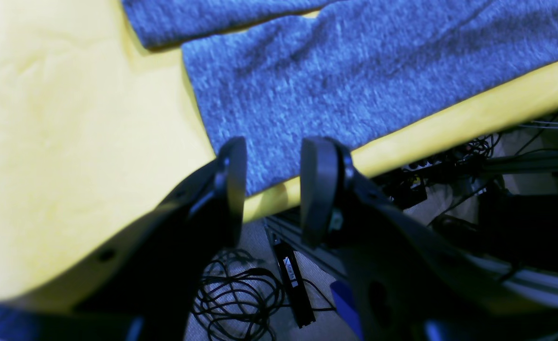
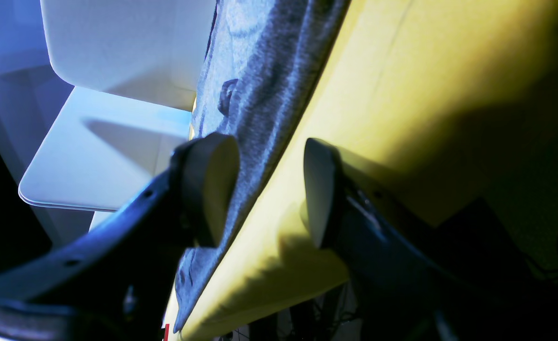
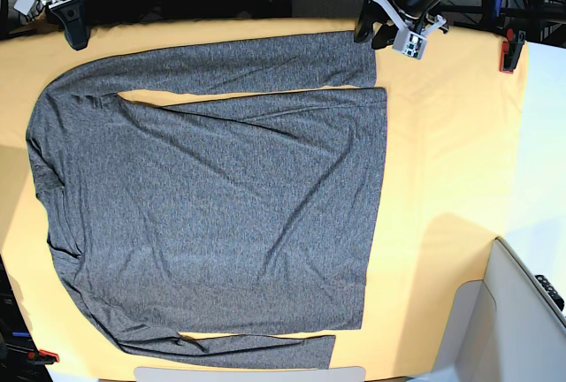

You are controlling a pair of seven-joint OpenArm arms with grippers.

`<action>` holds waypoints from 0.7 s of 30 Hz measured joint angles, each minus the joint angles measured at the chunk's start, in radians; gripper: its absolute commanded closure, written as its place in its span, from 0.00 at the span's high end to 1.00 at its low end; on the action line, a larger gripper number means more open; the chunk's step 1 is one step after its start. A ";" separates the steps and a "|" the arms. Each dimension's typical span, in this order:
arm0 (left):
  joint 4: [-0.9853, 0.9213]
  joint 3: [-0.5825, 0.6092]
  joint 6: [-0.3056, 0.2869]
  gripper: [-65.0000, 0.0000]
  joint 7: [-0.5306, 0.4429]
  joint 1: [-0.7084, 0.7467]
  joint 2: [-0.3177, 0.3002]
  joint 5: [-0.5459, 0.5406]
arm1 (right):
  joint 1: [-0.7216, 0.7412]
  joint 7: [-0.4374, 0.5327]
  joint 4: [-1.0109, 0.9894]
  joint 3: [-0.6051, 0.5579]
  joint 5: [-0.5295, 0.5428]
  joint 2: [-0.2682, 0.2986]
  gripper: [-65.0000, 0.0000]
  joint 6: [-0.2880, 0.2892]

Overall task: Fold the T-shirt properly
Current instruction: 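Lower both grippers toward the grey shirt's sleeve edge, then grasp the shirt edge with both grippers, at shoulder and cuff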

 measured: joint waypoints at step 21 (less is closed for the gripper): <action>0.000 0.004 0.005 0.29 0.014 0.019 -0.001 0.001 | -0.061 0.087 0.310 0.079 -0.119 -0.109 0.30 -0.480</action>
